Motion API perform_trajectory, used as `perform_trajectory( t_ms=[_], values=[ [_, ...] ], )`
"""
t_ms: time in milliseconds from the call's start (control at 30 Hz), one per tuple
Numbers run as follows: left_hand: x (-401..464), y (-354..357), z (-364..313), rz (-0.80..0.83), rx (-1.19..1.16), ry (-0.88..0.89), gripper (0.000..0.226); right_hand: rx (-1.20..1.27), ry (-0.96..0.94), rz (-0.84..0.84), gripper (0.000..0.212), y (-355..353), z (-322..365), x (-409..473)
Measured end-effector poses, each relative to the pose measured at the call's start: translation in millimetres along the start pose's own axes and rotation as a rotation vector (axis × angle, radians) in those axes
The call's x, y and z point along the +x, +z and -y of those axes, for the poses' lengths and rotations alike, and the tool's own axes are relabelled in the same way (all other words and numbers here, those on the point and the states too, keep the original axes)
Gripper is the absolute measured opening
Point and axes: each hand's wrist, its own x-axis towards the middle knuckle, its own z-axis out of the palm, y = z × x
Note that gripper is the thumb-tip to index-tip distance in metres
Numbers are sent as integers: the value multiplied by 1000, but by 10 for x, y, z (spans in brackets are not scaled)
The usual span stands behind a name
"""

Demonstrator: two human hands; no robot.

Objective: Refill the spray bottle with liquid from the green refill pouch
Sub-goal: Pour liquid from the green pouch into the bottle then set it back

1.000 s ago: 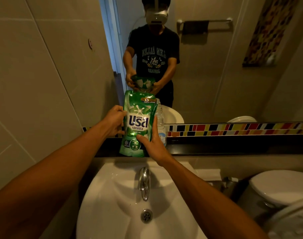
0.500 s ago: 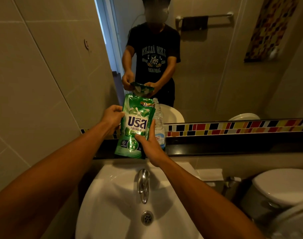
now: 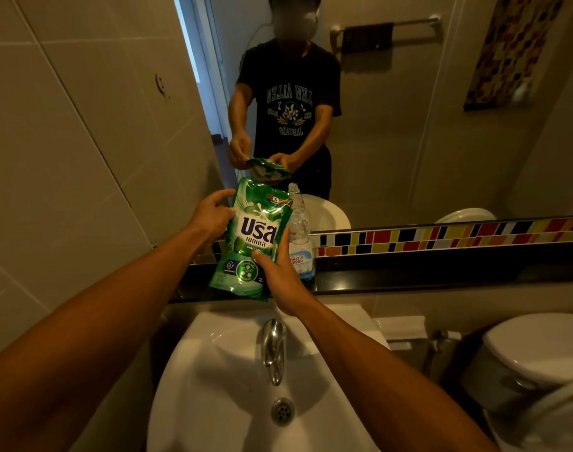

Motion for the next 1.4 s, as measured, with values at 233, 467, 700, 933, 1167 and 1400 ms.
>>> perform_trajectory(
  t_ms=[233,467,700,933,1167,1400],
  values=[
    [67,17,-53,13,13,-11,47,34,15,-17,108,16,-15,56],
    [128,-1,-67,34,28,-7,49,109,6,-2,100,33,23,38],
    [139,4,-136,30,88,10,48,139,2,-2,93,65,62,14],
    [154,17,-181,28,122,9,48,185,3,-1,91,97,75,18],
    [178,-3,-204,32,156,17,48,209,9,-20,89,136,63,36],
    [199,-30,-214,41,196,37,49,231,12,-25,92,175,35,89]
  ],
)
